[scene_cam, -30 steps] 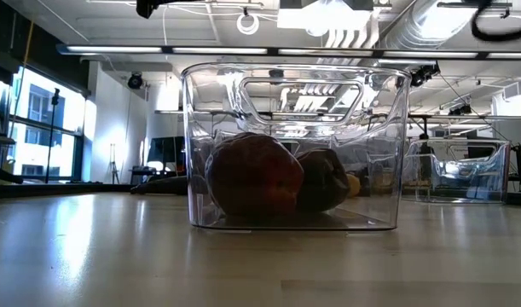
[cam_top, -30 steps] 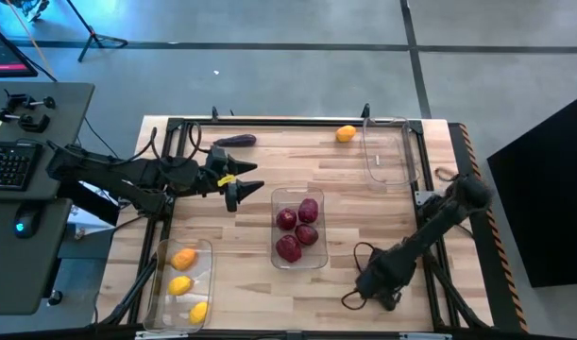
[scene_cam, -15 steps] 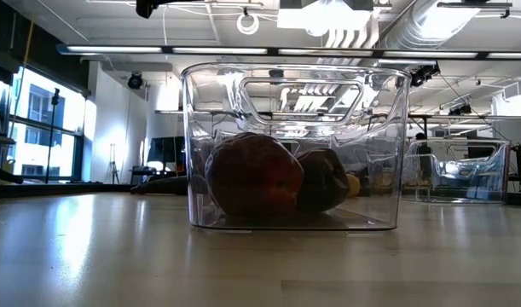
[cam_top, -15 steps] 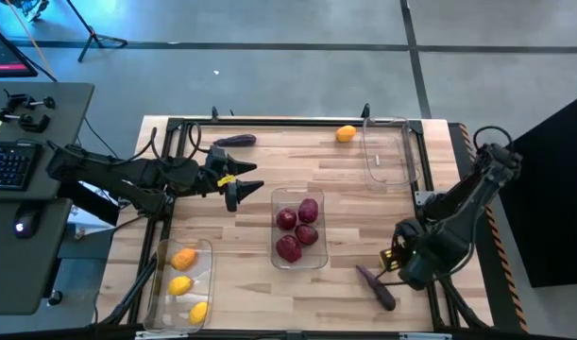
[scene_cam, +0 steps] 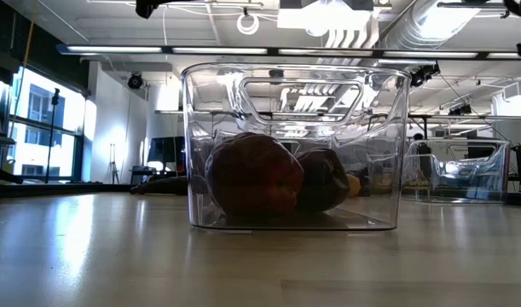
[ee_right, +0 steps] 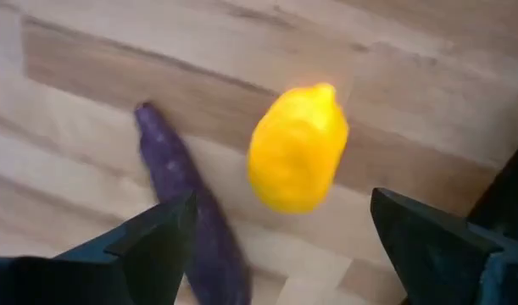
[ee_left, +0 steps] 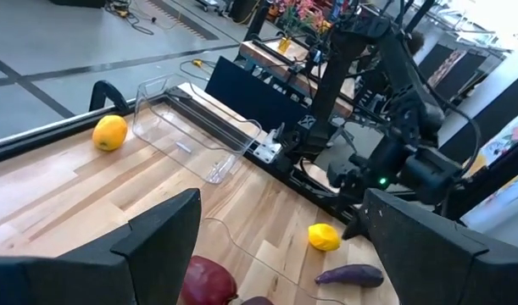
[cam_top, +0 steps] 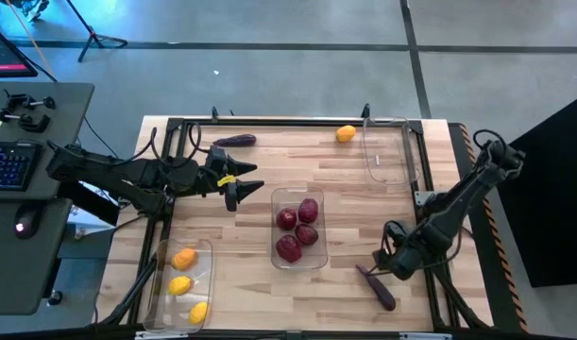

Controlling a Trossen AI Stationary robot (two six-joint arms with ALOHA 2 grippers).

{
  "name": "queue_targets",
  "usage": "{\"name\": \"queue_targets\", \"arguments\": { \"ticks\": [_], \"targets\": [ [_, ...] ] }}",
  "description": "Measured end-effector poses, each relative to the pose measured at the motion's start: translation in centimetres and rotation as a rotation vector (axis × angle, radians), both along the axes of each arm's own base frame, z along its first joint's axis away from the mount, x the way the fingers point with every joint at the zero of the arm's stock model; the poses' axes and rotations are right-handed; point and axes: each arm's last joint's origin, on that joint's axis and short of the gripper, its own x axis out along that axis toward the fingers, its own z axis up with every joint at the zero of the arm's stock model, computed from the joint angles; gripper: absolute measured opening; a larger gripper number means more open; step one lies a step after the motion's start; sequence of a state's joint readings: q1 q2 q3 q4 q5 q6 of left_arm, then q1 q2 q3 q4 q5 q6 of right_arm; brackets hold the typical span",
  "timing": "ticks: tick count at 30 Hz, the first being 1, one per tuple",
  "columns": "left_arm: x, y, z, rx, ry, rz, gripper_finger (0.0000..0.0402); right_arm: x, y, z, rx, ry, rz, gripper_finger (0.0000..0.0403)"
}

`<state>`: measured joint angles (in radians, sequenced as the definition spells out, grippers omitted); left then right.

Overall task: Sort produce into baskets
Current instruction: Put the yellow lemon into the bottom left transparent bin

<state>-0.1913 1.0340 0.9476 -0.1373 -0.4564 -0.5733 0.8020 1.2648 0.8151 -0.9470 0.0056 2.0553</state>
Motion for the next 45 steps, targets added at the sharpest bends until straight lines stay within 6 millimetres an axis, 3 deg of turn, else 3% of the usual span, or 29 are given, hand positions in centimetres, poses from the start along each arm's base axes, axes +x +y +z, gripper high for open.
{"name": "queue_targets", "arguments": {
  "ticks": [13,16,22,26,30,33,36,41,45],
  "targets": [
    [0.0,0.1,0.0,-0.042,-0.018,0.049,0.0315,0.7,0.1,-4.3,-0.05,0.047,-0.011,0.0315],
    [0.0,0.2,0.1,-0.039,-0.029,0.074,0.0315,1.0,0.4,-4.9,-0.051,0.069,-0.01,0.0276],
    [0.0,-0.2,0.7,-0.05,-0.094,0.063,0.0315,1.2,0.7,-5.6,-0.059,0.11,-0.012,0.0145],
    [0.0,-1.1,1.9,-0.059,-0.18,-0.005,0.0315,1.3,0.6,-4.1,-0.131,0.083,0.004,0.014],
    [-0.6,-2.6,3.8,-0.051,-0.223,-0.132,0.0315,2.9,1.3,0.6,-0.23,-0.145,0.037,0.014],
    [-1.2,-4.0,4.9,-0.034,-0.249,-0.213,0.0315,5.4,2.1,4.6,-0.351,-0.477,0.026,0.014],
    [-1.7,-4.9,5.4,-0.021,-0.259,-0.228,0.0315,9.5,2.7,7.2,-0.44,-0.728,0.08,0.014],
    [-2.1,-5.4,5.6,-0.023,-0.262,-0.137,0.0315,17.8,4.6,7.6,-0.503,-0.977,0.272,0.0144],
    [-2.1,-5.4,5.6,-0.027,-0.262,-0.122,0.0315,23.7,5.7,6.3,-0.541,-1.023,0.352,0.0154]
  ]
}}
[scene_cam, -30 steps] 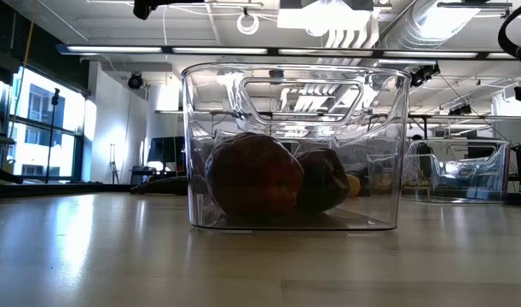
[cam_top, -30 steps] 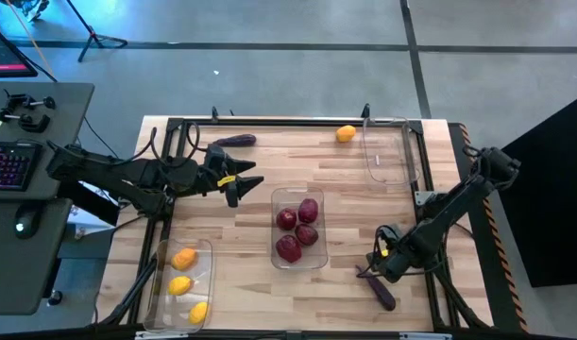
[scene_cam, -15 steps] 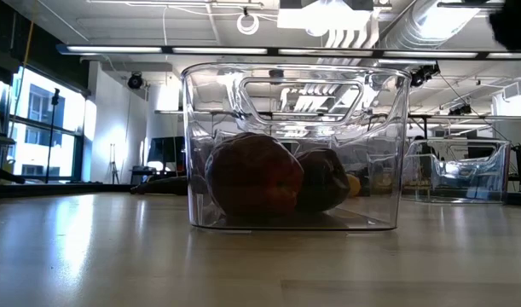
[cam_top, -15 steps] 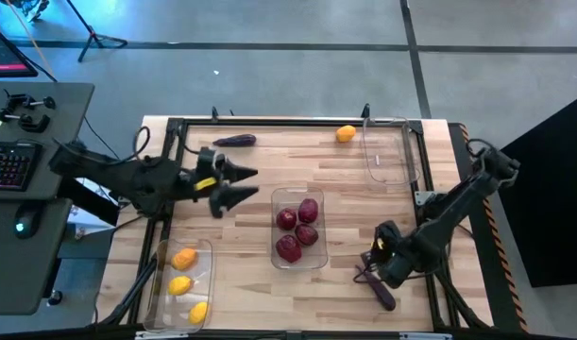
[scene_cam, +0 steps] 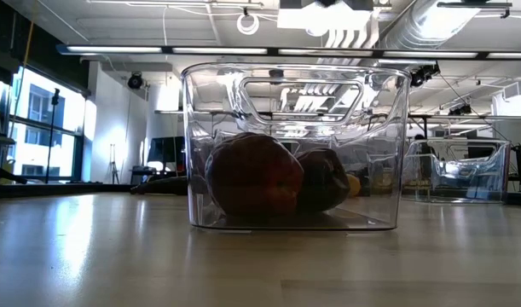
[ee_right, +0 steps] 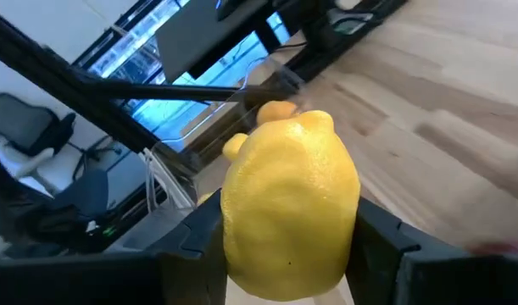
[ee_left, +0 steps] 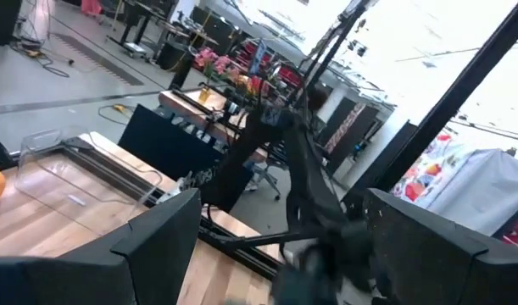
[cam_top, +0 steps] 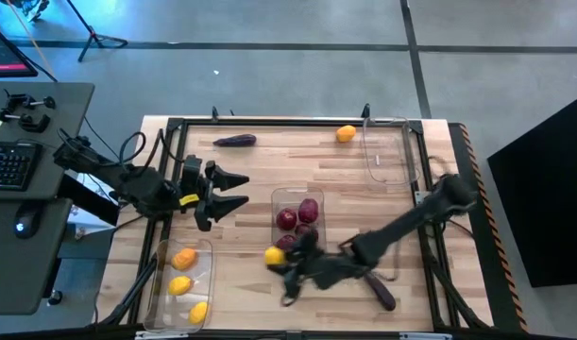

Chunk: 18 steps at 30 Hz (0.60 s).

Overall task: Sort produce into baskets
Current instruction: Put the yellow lemon into the bottom left transparent bin

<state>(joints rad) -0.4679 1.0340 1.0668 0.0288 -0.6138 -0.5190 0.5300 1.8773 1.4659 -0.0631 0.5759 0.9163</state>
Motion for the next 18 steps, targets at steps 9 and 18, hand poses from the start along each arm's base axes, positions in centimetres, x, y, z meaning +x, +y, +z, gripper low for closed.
{"name": "queue_targets", "arguments": {
  "ticks": [9,18],
  "targets": [
    [0.0,-0.1,0.0,0.01,0.005,-0.027,0.0315,9.5,1.2,-3.7,-0.031,-0.019,0.055,0.0157],
    [0.0,-0.1,0.0,0.001,0.003,-0.036,0.0315,15.8,0.4,-6.8,-0.024,-0.144,0.119,0.016]
  ]
}}
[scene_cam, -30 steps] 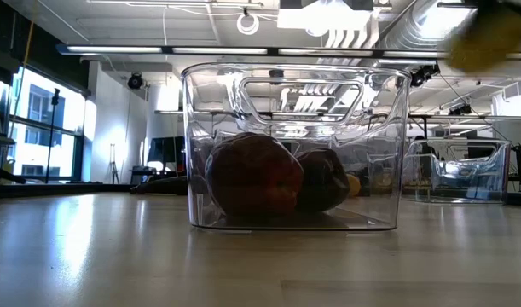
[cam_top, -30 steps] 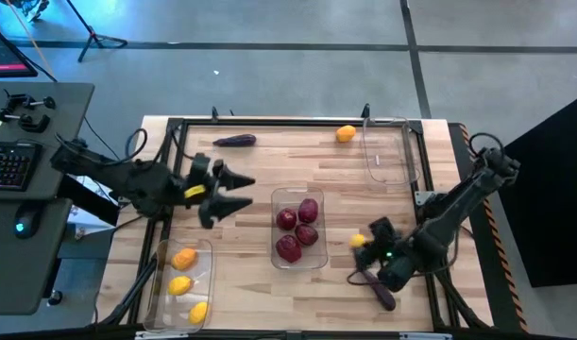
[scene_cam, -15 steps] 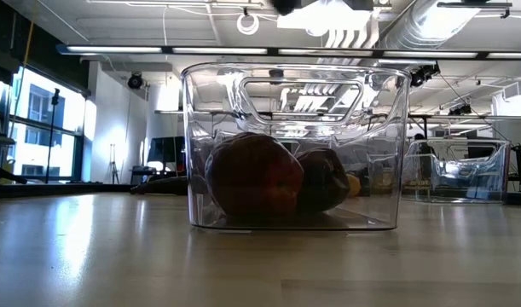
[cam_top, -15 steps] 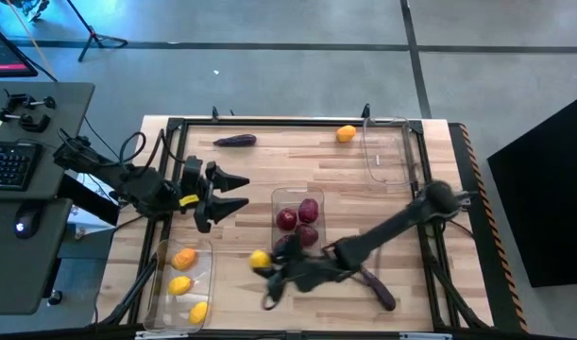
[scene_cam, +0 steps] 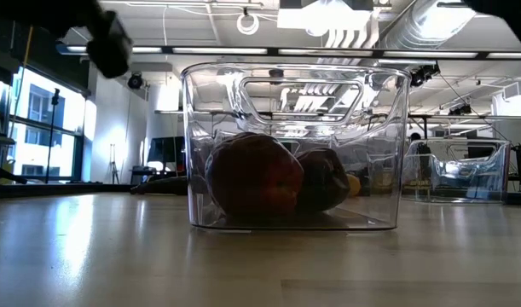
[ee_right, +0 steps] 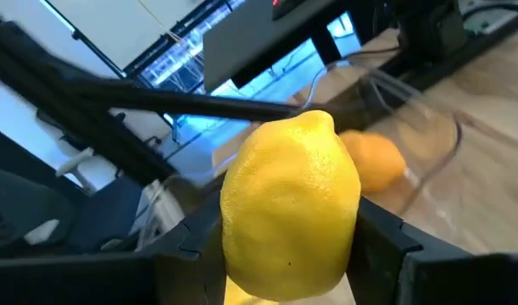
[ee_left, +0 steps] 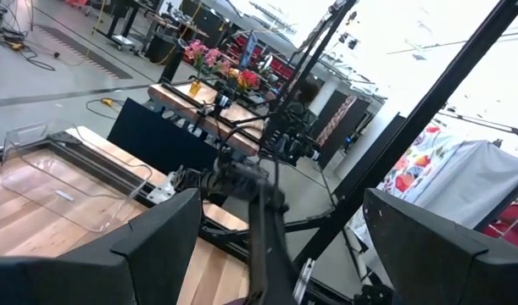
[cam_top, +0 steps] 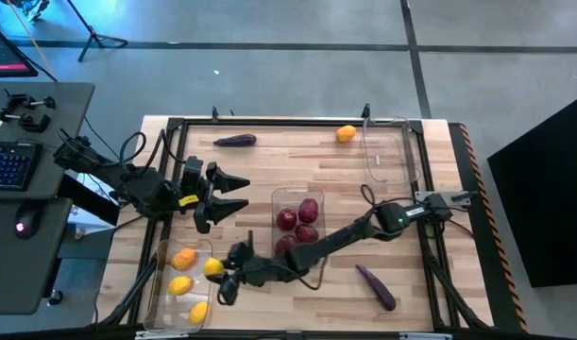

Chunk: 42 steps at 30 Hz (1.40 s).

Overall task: Sort produce into baskets
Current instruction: Put the yellow lemon into the bottom left transparent bin

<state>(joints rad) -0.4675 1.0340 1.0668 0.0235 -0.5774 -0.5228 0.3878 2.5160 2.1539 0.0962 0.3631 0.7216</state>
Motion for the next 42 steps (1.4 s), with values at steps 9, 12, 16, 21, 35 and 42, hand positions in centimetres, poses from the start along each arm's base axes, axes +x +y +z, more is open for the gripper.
{"name": "queue_targets", "arguments": {
  "ticks": [9,12,16,21,35,42],
  "targets": [
    [0.0,0.0,0.0,-0.008,-0.001,0.0,0.0315,3.1,-2.2,-1.5,-0.012,-0.06,0.01,0.0162],
    [0.0,0.0,0.0,-0.008,-0.001,0.0,0.0315,3.4,-2.8,-1.6,0.037,-0.063,-0.012,0.0163],
    [0.0,0.0,0.0,-0.007,0.0,0.0,0.0315,3.6,-3.4,-1.5,0.019,-0.084,-0.016,0.0163],
    [0.0,0.0,0.0,-0.007,0.001,0.0,0.0315,3.6,-3.9,-1.7,0.034,-0.068,-0.123,0.0168],
    [0.0,0.0,0.0,-0.018,0.001,-0.001,0.0315,4.1,-4.4,-1.9,0.047,-0.095,0.057,0.0262],
    [0.0,0.0,-0.1,-0.02,0.006,-0.001,0.0315,4.6,-5.7,-2.5,0.155,-0.084,0.045,0.0306]
  ]
}}
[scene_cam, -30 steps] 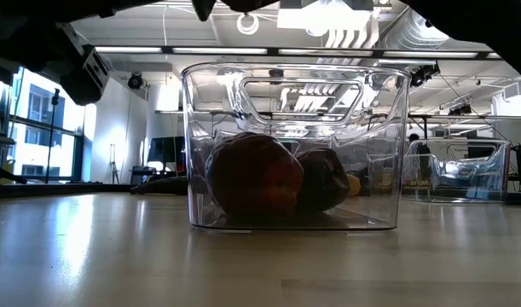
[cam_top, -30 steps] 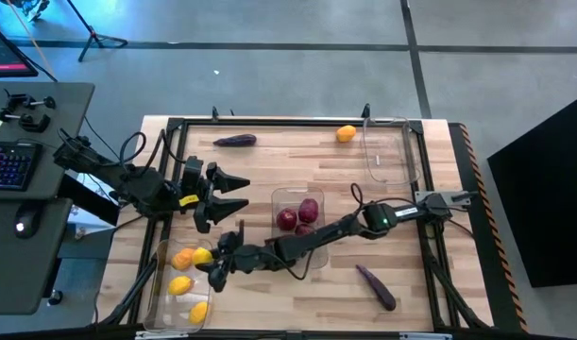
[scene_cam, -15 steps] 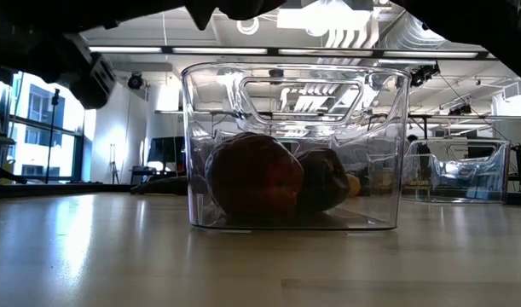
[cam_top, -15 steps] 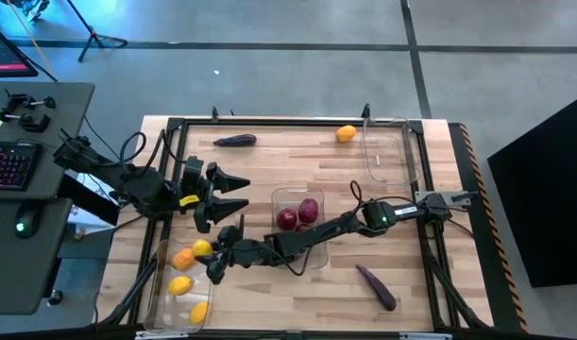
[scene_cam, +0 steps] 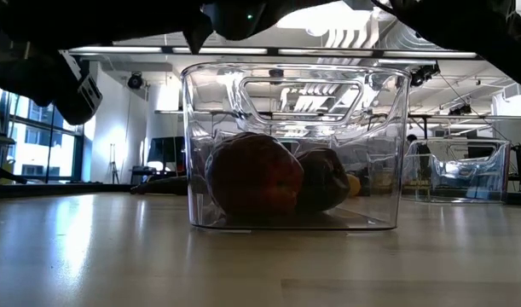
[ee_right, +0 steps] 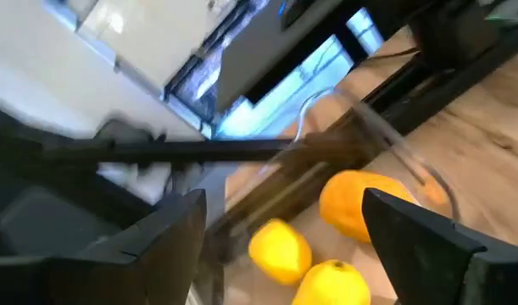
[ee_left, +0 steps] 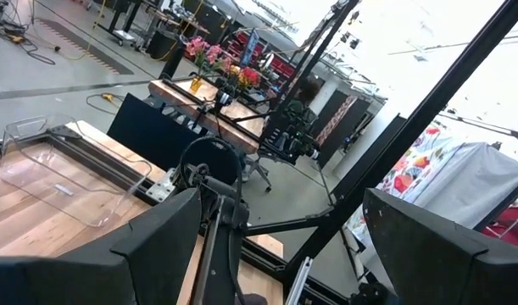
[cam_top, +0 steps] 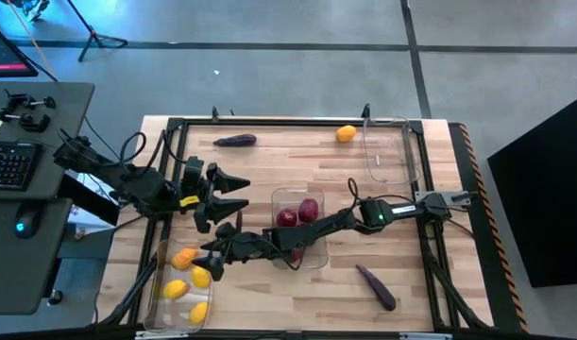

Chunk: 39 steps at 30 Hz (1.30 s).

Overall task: Sort produce into baskets
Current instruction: Put the yellow lemon into the bottom left transparent bin

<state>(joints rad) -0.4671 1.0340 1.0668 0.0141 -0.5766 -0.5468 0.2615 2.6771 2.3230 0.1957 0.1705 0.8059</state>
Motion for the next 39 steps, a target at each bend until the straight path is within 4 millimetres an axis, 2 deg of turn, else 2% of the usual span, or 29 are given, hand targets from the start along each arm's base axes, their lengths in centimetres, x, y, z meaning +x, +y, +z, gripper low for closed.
{"name": "queue_targets", "arguments": {
  "ticks": [2,4,7,8,12,14,16,18,20,23,25,27,31,35,39],
  "targets": [
    [0.0,0.0,0.0,-0.001,-0.002,0.0,0.0315,-0.1,-0.7,1.1,-0.066,0.009,0.051,0.0308],
    [0.0,0.0,0.1,-0.004,-0.007,0.0,0.0315,-0.6,-1.6,3.2,-0.146,0.049,0.065,0.0309],
    [-0.2,0.1,0.2,-0.006,-0.014,-0.001,0.0315,-2.4,-3.2,6.3,-0.245,0.23,0.062,0.031],
    [-0.4,0.2,0.3,-0.001,-0.019,-0.001,0.0315,-3.3,-3.6,6.8,-0.289,0.325,0.054,0.031],
    [-0.7,0.4,0.7,0.019,-0.032,0.008,0.0315,-7.5,-4.1,7.1,-0.527,0.724,-0.074,0.031],
    [-1.0,0.6,0.8,0.028,-0.037,0.021,0.0315,-10.2,-4.5,8.3,-0.639,0.892,-0.196,0.031],
    [-1.0,0.9,0.9,0.026,-0.043,0.037,0.0315,-13.0,-5.1,10.0,-0.699,1.016,-0.343,0.031],
    [-1.0,1.1,1.0,0.026,-0.044,0.047,0.0315,-15.6,-5.9,10.9,-0.746,1.13,-0.481,0.031],
    [-0.9,1.3,1.0,0.025,-0.044,0.059,0.0315,-17.1,-6.4,11.0,-0.73,1.129,-0.565,0.031],
    [-0.8,1.6,0.9,0.026,-0.042,0.077,0.0315,-20.9,-7.2,11.9,-0.66,1.127,-0.544,0.031],
    [-0.7,1.9,0.9,0.026,-0.04,0.089,0.0315,-24.4,-8.9,12.3,-0.583,1.14,-0.624,0.031],
    [-0.6,2.1,0.9,0.026,-0.039,0.103,0.0315,-27.4,-10.7,11.8,-0.495,1.154,-0.684,0.031],
    [0.0,3.1,0.7,0.028,-0.025,0.214,0.0315,-32.4,-14.2,12.1,-0.205,1.046,-0.61,0.031],
    [1.7,5.6,-0.2,0.025,0.013,0.41,0.0315,-34.9,-18.4,11.6,-0.075,0.864,-0.595,0.031],
    [4.2,10.0,-1.4,-0.05,0.018,0.447,0.0315,-36.6,-23.7,11.9,0.055,0.731,-0.526,0.031]
  ]
}}
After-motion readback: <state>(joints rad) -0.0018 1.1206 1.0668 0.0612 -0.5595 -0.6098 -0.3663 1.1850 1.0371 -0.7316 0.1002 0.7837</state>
